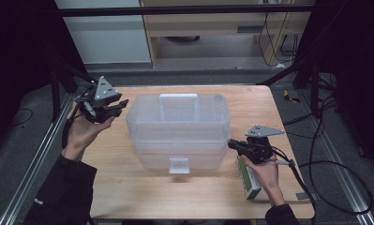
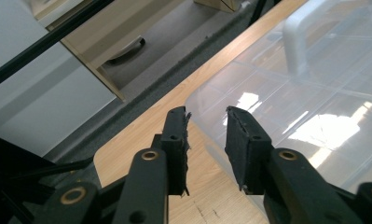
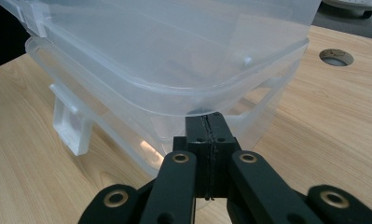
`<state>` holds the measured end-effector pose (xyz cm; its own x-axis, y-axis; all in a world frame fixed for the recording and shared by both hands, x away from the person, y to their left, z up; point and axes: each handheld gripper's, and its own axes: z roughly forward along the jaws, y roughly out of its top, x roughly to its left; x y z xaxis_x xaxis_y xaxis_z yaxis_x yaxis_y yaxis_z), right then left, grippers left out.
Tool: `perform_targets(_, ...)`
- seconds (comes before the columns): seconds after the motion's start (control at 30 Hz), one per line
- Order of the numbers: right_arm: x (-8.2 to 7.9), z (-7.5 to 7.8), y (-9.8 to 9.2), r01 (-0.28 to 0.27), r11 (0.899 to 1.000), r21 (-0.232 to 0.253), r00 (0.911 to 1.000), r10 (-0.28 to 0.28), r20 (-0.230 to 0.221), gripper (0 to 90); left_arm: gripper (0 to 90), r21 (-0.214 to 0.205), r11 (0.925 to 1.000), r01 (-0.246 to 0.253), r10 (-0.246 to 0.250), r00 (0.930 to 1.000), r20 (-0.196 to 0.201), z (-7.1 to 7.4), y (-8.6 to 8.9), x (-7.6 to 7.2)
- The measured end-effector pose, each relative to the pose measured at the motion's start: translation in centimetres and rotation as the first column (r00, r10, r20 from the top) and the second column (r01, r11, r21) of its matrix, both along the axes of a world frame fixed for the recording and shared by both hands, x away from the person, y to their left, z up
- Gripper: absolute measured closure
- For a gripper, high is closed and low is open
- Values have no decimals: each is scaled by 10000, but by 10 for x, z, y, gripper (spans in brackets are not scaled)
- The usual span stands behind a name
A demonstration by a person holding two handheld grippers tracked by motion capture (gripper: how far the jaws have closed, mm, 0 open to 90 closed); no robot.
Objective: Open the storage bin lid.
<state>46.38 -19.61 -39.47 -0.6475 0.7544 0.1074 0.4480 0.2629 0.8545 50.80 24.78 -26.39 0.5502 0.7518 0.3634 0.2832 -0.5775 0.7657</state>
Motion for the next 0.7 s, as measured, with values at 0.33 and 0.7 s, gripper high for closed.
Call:
perform_targets(0.33,0,1,-2,-15,10000,-65,10000,15,-4,900,789,-1301,9880,-831,847,9964,64,-26,32,-21)
perform_targets(0.7,0,2,-2,-36,10000,-54,10000,36,-52,900,889,-2537,9581,-1330,1102,9886,-1021,-91,60,-49)
